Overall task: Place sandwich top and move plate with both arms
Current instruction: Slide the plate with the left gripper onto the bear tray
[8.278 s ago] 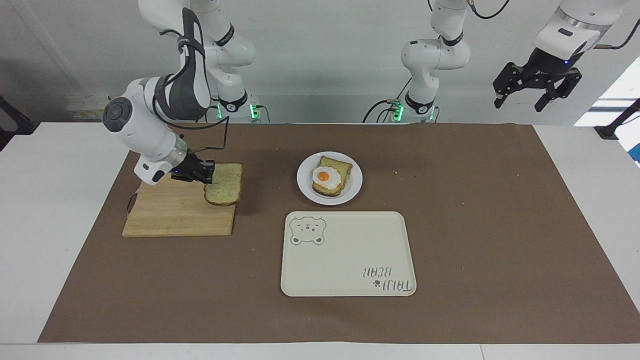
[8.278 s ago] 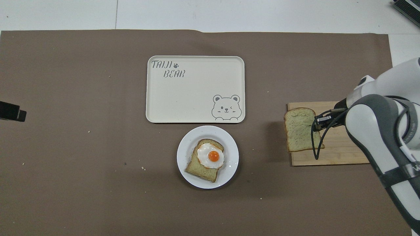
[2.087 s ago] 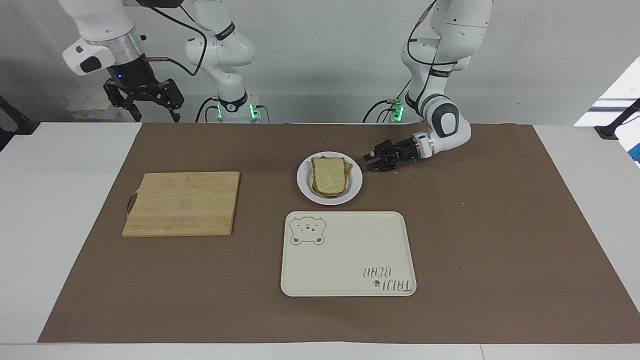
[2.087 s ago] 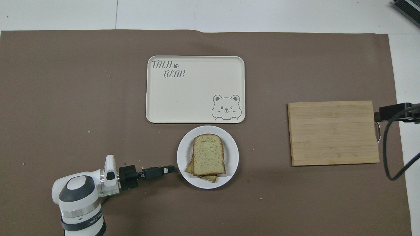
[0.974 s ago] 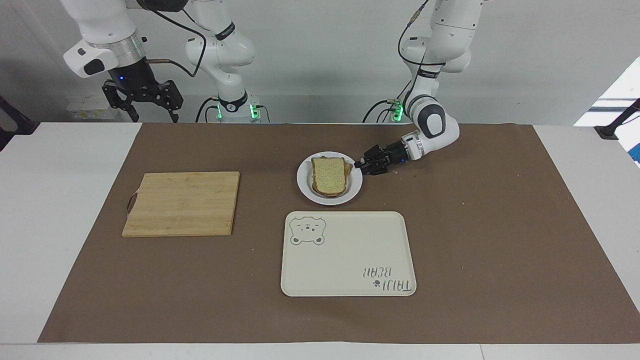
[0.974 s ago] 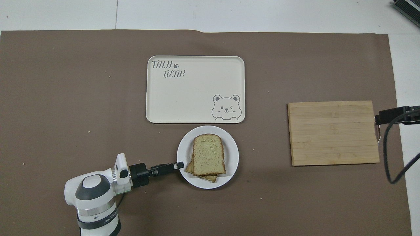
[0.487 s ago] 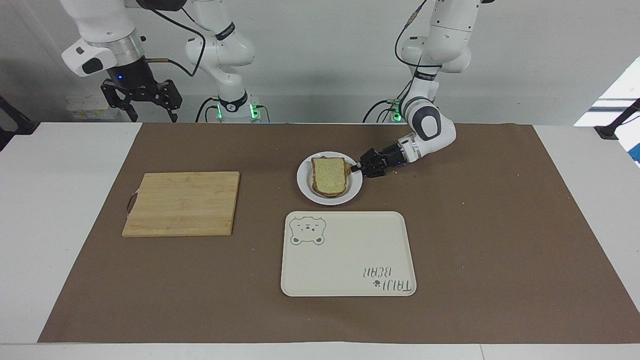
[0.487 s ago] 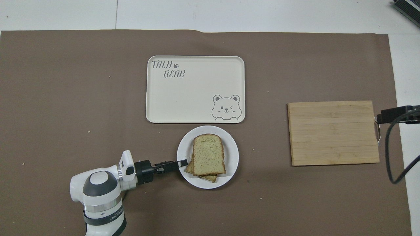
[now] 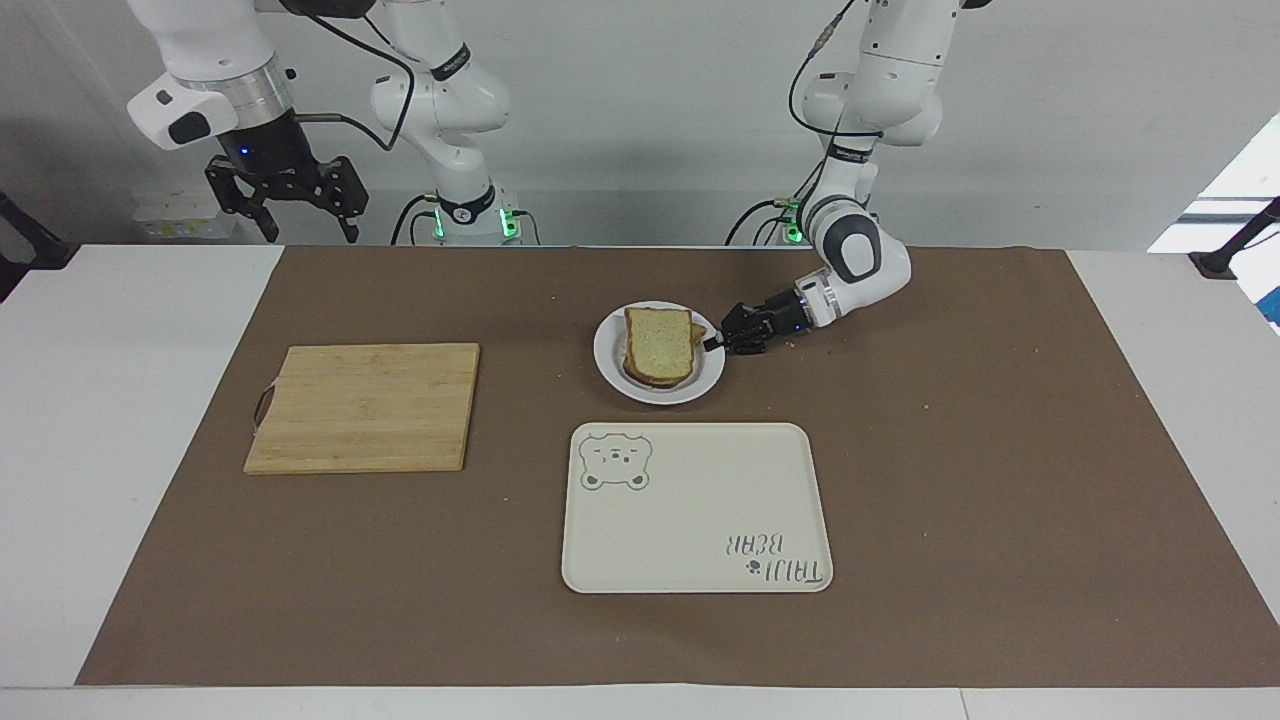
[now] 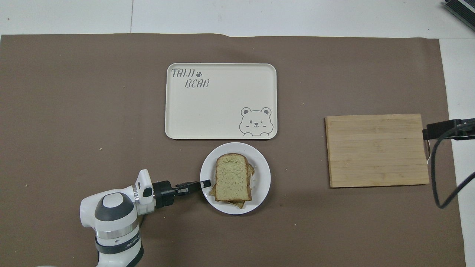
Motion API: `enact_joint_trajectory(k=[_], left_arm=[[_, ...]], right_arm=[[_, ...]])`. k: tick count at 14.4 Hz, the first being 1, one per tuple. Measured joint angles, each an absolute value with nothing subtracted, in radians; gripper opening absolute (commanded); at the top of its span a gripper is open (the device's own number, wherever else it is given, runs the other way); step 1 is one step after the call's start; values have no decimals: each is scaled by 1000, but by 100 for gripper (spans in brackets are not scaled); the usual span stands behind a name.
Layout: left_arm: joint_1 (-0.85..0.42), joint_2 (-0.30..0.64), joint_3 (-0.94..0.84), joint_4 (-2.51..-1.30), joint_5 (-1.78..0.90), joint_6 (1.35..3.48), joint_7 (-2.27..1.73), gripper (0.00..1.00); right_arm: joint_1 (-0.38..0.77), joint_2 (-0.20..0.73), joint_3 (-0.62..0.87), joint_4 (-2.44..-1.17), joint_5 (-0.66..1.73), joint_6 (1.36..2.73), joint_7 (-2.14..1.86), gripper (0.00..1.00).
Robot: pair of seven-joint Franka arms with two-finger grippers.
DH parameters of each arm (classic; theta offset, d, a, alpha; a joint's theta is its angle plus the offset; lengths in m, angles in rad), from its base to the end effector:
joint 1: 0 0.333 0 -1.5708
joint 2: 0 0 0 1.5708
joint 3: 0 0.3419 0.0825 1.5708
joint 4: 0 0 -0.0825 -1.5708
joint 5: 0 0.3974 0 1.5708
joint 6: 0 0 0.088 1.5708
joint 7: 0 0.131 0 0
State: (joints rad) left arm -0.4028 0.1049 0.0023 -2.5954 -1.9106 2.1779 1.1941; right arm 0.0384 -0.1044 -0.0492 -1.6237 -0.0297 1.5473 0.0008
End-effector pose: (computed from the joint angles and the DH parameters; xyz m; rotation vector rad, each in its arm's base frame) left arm 0.3862 -0.2222 0.2155 1.9829 0.0860 0.1576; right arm 0.5306 -0.0112 0.6560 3.1165 -0.0195 0.0432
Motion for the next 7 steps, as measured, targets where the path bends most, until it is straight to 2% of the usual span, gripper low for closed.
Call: enact_joint_trajectory(k=[7], left_arm=[[-398, 105, 12, -2590, -1918, 2169, 1194, 0]], right_arm=[[57, -104, -54, -1624, -30, 1548, 23, 100]])
